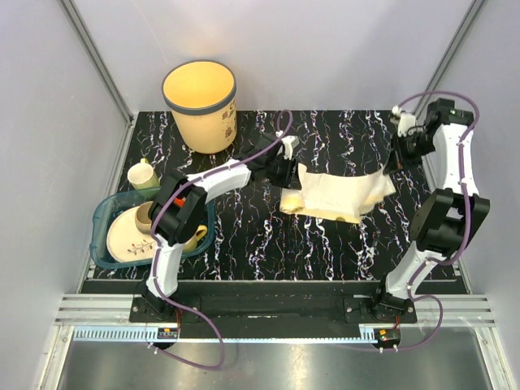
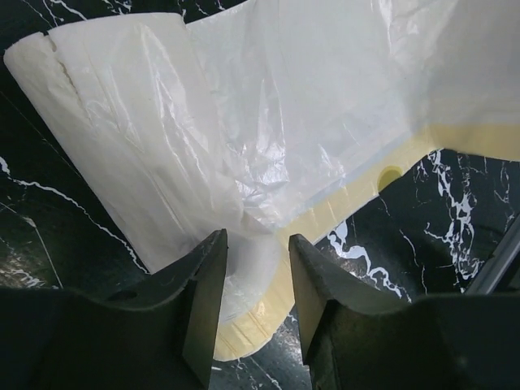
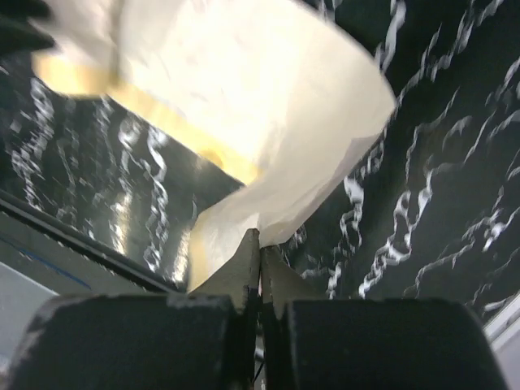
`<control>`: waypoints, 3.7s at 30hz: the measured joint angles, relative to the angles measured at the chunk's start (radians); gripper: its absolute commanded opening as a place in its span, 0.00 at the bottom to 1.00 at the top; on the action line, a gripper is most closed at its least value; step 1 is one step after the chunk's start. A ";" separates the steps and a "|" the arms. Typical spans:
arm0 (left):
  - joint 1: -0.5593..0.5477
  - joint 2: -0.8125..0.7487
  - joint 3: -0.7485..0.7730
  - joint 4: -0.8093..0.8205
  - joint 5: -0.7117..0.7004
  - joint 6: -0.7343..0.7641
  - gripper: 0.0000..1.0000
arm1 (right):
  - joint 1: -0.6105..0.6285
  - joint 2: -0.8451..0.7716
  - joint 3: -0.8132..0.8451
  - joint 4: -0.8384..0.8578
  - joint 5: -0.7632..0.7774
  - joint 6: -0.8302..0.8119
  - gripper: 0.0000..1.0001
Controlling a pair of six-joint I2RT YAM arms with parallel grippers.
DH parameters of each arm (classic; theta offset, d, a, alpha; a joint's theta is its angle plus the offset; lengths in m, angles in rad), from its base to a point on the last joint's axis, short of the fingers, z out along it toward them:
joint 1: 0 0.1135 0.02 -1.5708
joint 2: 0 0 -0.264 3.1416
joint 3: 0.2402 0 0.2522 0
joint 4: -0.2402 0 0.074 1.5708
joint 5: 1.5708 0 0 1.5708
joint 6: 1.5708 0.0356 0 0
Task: Put the trash bags into the trash bin
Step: Unfold the trash bag at the center of the board.
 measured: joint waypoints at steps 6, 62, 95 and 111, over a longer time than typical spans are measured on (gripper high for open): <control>-0.028 -0.030 0.000 0.003 -0.011 0.103 0.49 | -0.002 -0.051 -0.277 0.068 0.225 -0.076 0.00; -0.263 0.157 0.422 -0.372 -0.758 0.362 0.99 | -0.107 -0.027 -0.439 0.359 0.474 -0.229 0.00; -0.082 -0.063 0.053 -0.335 -0.709 0.354 0.88 | -0.154 -0.018 -0.439 0.380 0.476 -0.243 0.00; -0.035 -0.135 0.020 -0.302 -0.475 0.257 0.99 | -0.161 -0.019 -0.445 0.388 0.464 -0.262 0.00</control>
